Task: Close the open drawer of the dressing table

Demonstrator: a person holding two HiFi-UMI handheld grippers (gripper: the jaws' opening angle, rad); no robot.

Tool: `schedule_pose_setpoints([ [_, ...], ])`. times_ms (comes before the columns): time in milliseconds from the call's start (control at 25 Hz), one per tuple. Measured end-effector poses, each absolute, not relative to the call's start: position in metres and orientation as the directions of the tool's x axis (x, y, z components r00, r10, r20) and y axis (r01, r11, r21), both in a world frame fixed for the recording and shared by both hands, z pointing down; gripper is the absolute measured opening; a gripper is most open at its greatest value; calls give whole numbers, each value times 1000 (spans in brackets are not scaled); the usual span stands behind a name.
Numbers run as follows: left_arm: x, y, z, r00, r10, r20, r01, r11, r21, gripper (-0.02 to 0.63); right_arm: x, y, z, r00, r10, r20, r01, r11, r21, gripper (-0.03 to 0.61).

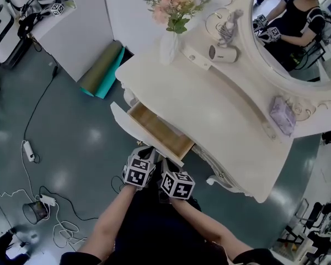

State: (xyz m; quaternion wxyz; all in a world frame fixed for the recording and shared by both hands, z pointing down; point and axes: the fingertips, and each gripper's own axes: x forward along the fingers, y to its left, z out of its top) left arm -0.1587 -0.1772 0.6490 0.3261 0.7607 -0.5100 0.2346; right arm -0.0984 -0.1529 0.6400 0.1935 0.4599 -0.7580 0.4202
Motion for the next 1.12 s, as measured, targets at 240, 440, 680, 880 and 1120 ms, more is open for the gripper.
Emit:
schedule_pose_setpoints([
  [240, -150, -201, 648, 375, -634, 676, -927, -268, 262, 14, -90, -175, 640, -500, -542, 676, -858, 203, -472, 17],
  [440, -142, -218, 648, 383, -626, 679, -923, -287, 256, 14, -81, -193, 641, -499, -546, 673, -856, 192, -480, 17],
  [680, -133, -236, 649, 389, -624, 677, -920, -300, 253, 14, -73, -212, 645, -499, -541, 678, -854, 172, -491, 17],
  [880, -127, -248, 647, 392, -627, 673, -919, -304, 252, 14, -71, -224, 646, -502, -532, 682, -854, 177, -490, 17],
  [1120, -124, -255, 647, 404, -621, 671, -913, -318, 255, 14, -69, -233, 647, -491, -529, 692, -858, 158, -488, 17],
])
